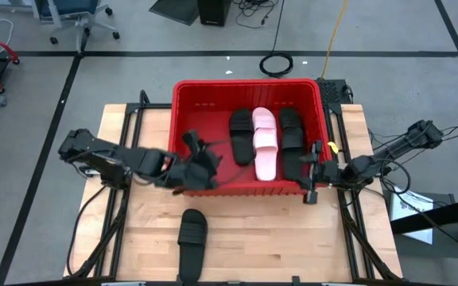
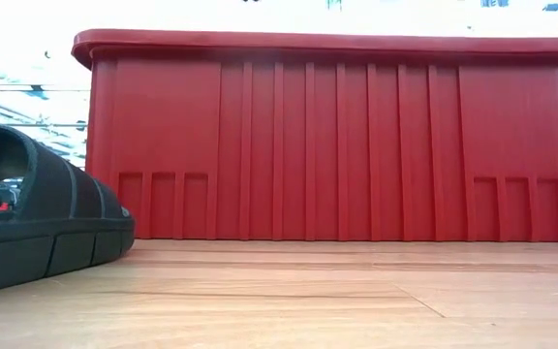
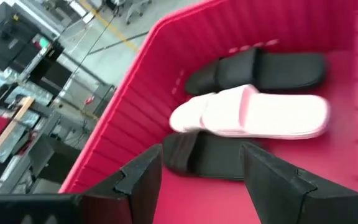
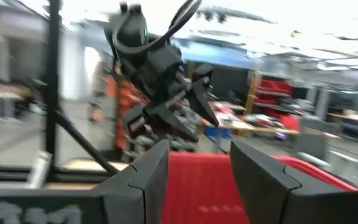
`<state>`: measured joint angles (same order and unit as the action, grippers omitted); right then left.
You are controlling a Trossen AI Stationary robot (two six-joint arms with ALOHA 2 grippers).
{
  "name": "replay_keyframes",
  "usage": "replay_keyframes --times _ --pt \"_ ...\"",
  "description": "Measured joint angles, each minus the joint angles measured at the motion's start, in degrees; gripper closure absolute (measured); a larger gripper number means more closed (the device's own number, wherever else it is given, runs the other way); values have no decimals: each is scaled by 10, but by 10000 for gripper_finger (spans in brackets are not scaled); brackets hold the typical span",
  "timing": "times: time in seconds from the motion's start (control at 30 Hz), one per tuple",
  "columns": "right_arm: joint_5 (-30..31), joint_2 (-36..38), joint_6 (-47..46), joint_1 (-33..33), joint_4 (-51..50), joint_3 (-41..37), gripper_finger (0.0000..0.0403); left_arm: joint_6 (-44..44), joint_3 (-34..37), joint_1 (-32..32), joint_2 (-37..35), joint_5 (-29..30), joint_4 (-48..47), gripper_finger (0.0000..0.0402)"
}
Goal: Pick and place slides into bin
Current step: Put the black slide into the red organizer bin
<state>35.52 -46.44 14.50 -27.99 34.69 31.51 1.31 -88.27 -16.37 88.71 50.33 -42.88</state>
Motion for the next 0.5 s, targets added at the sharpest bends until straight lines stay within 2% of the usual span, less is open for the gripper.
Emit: replay_keyframes --times 0.27,0.5 --pt "-89 -4 -6 -29 61 0 243 75 0 -123 5 35 -24 183" --pt "-103 -33 -59 -47 69 0 243 204 0 -226 10 69 -66 183"
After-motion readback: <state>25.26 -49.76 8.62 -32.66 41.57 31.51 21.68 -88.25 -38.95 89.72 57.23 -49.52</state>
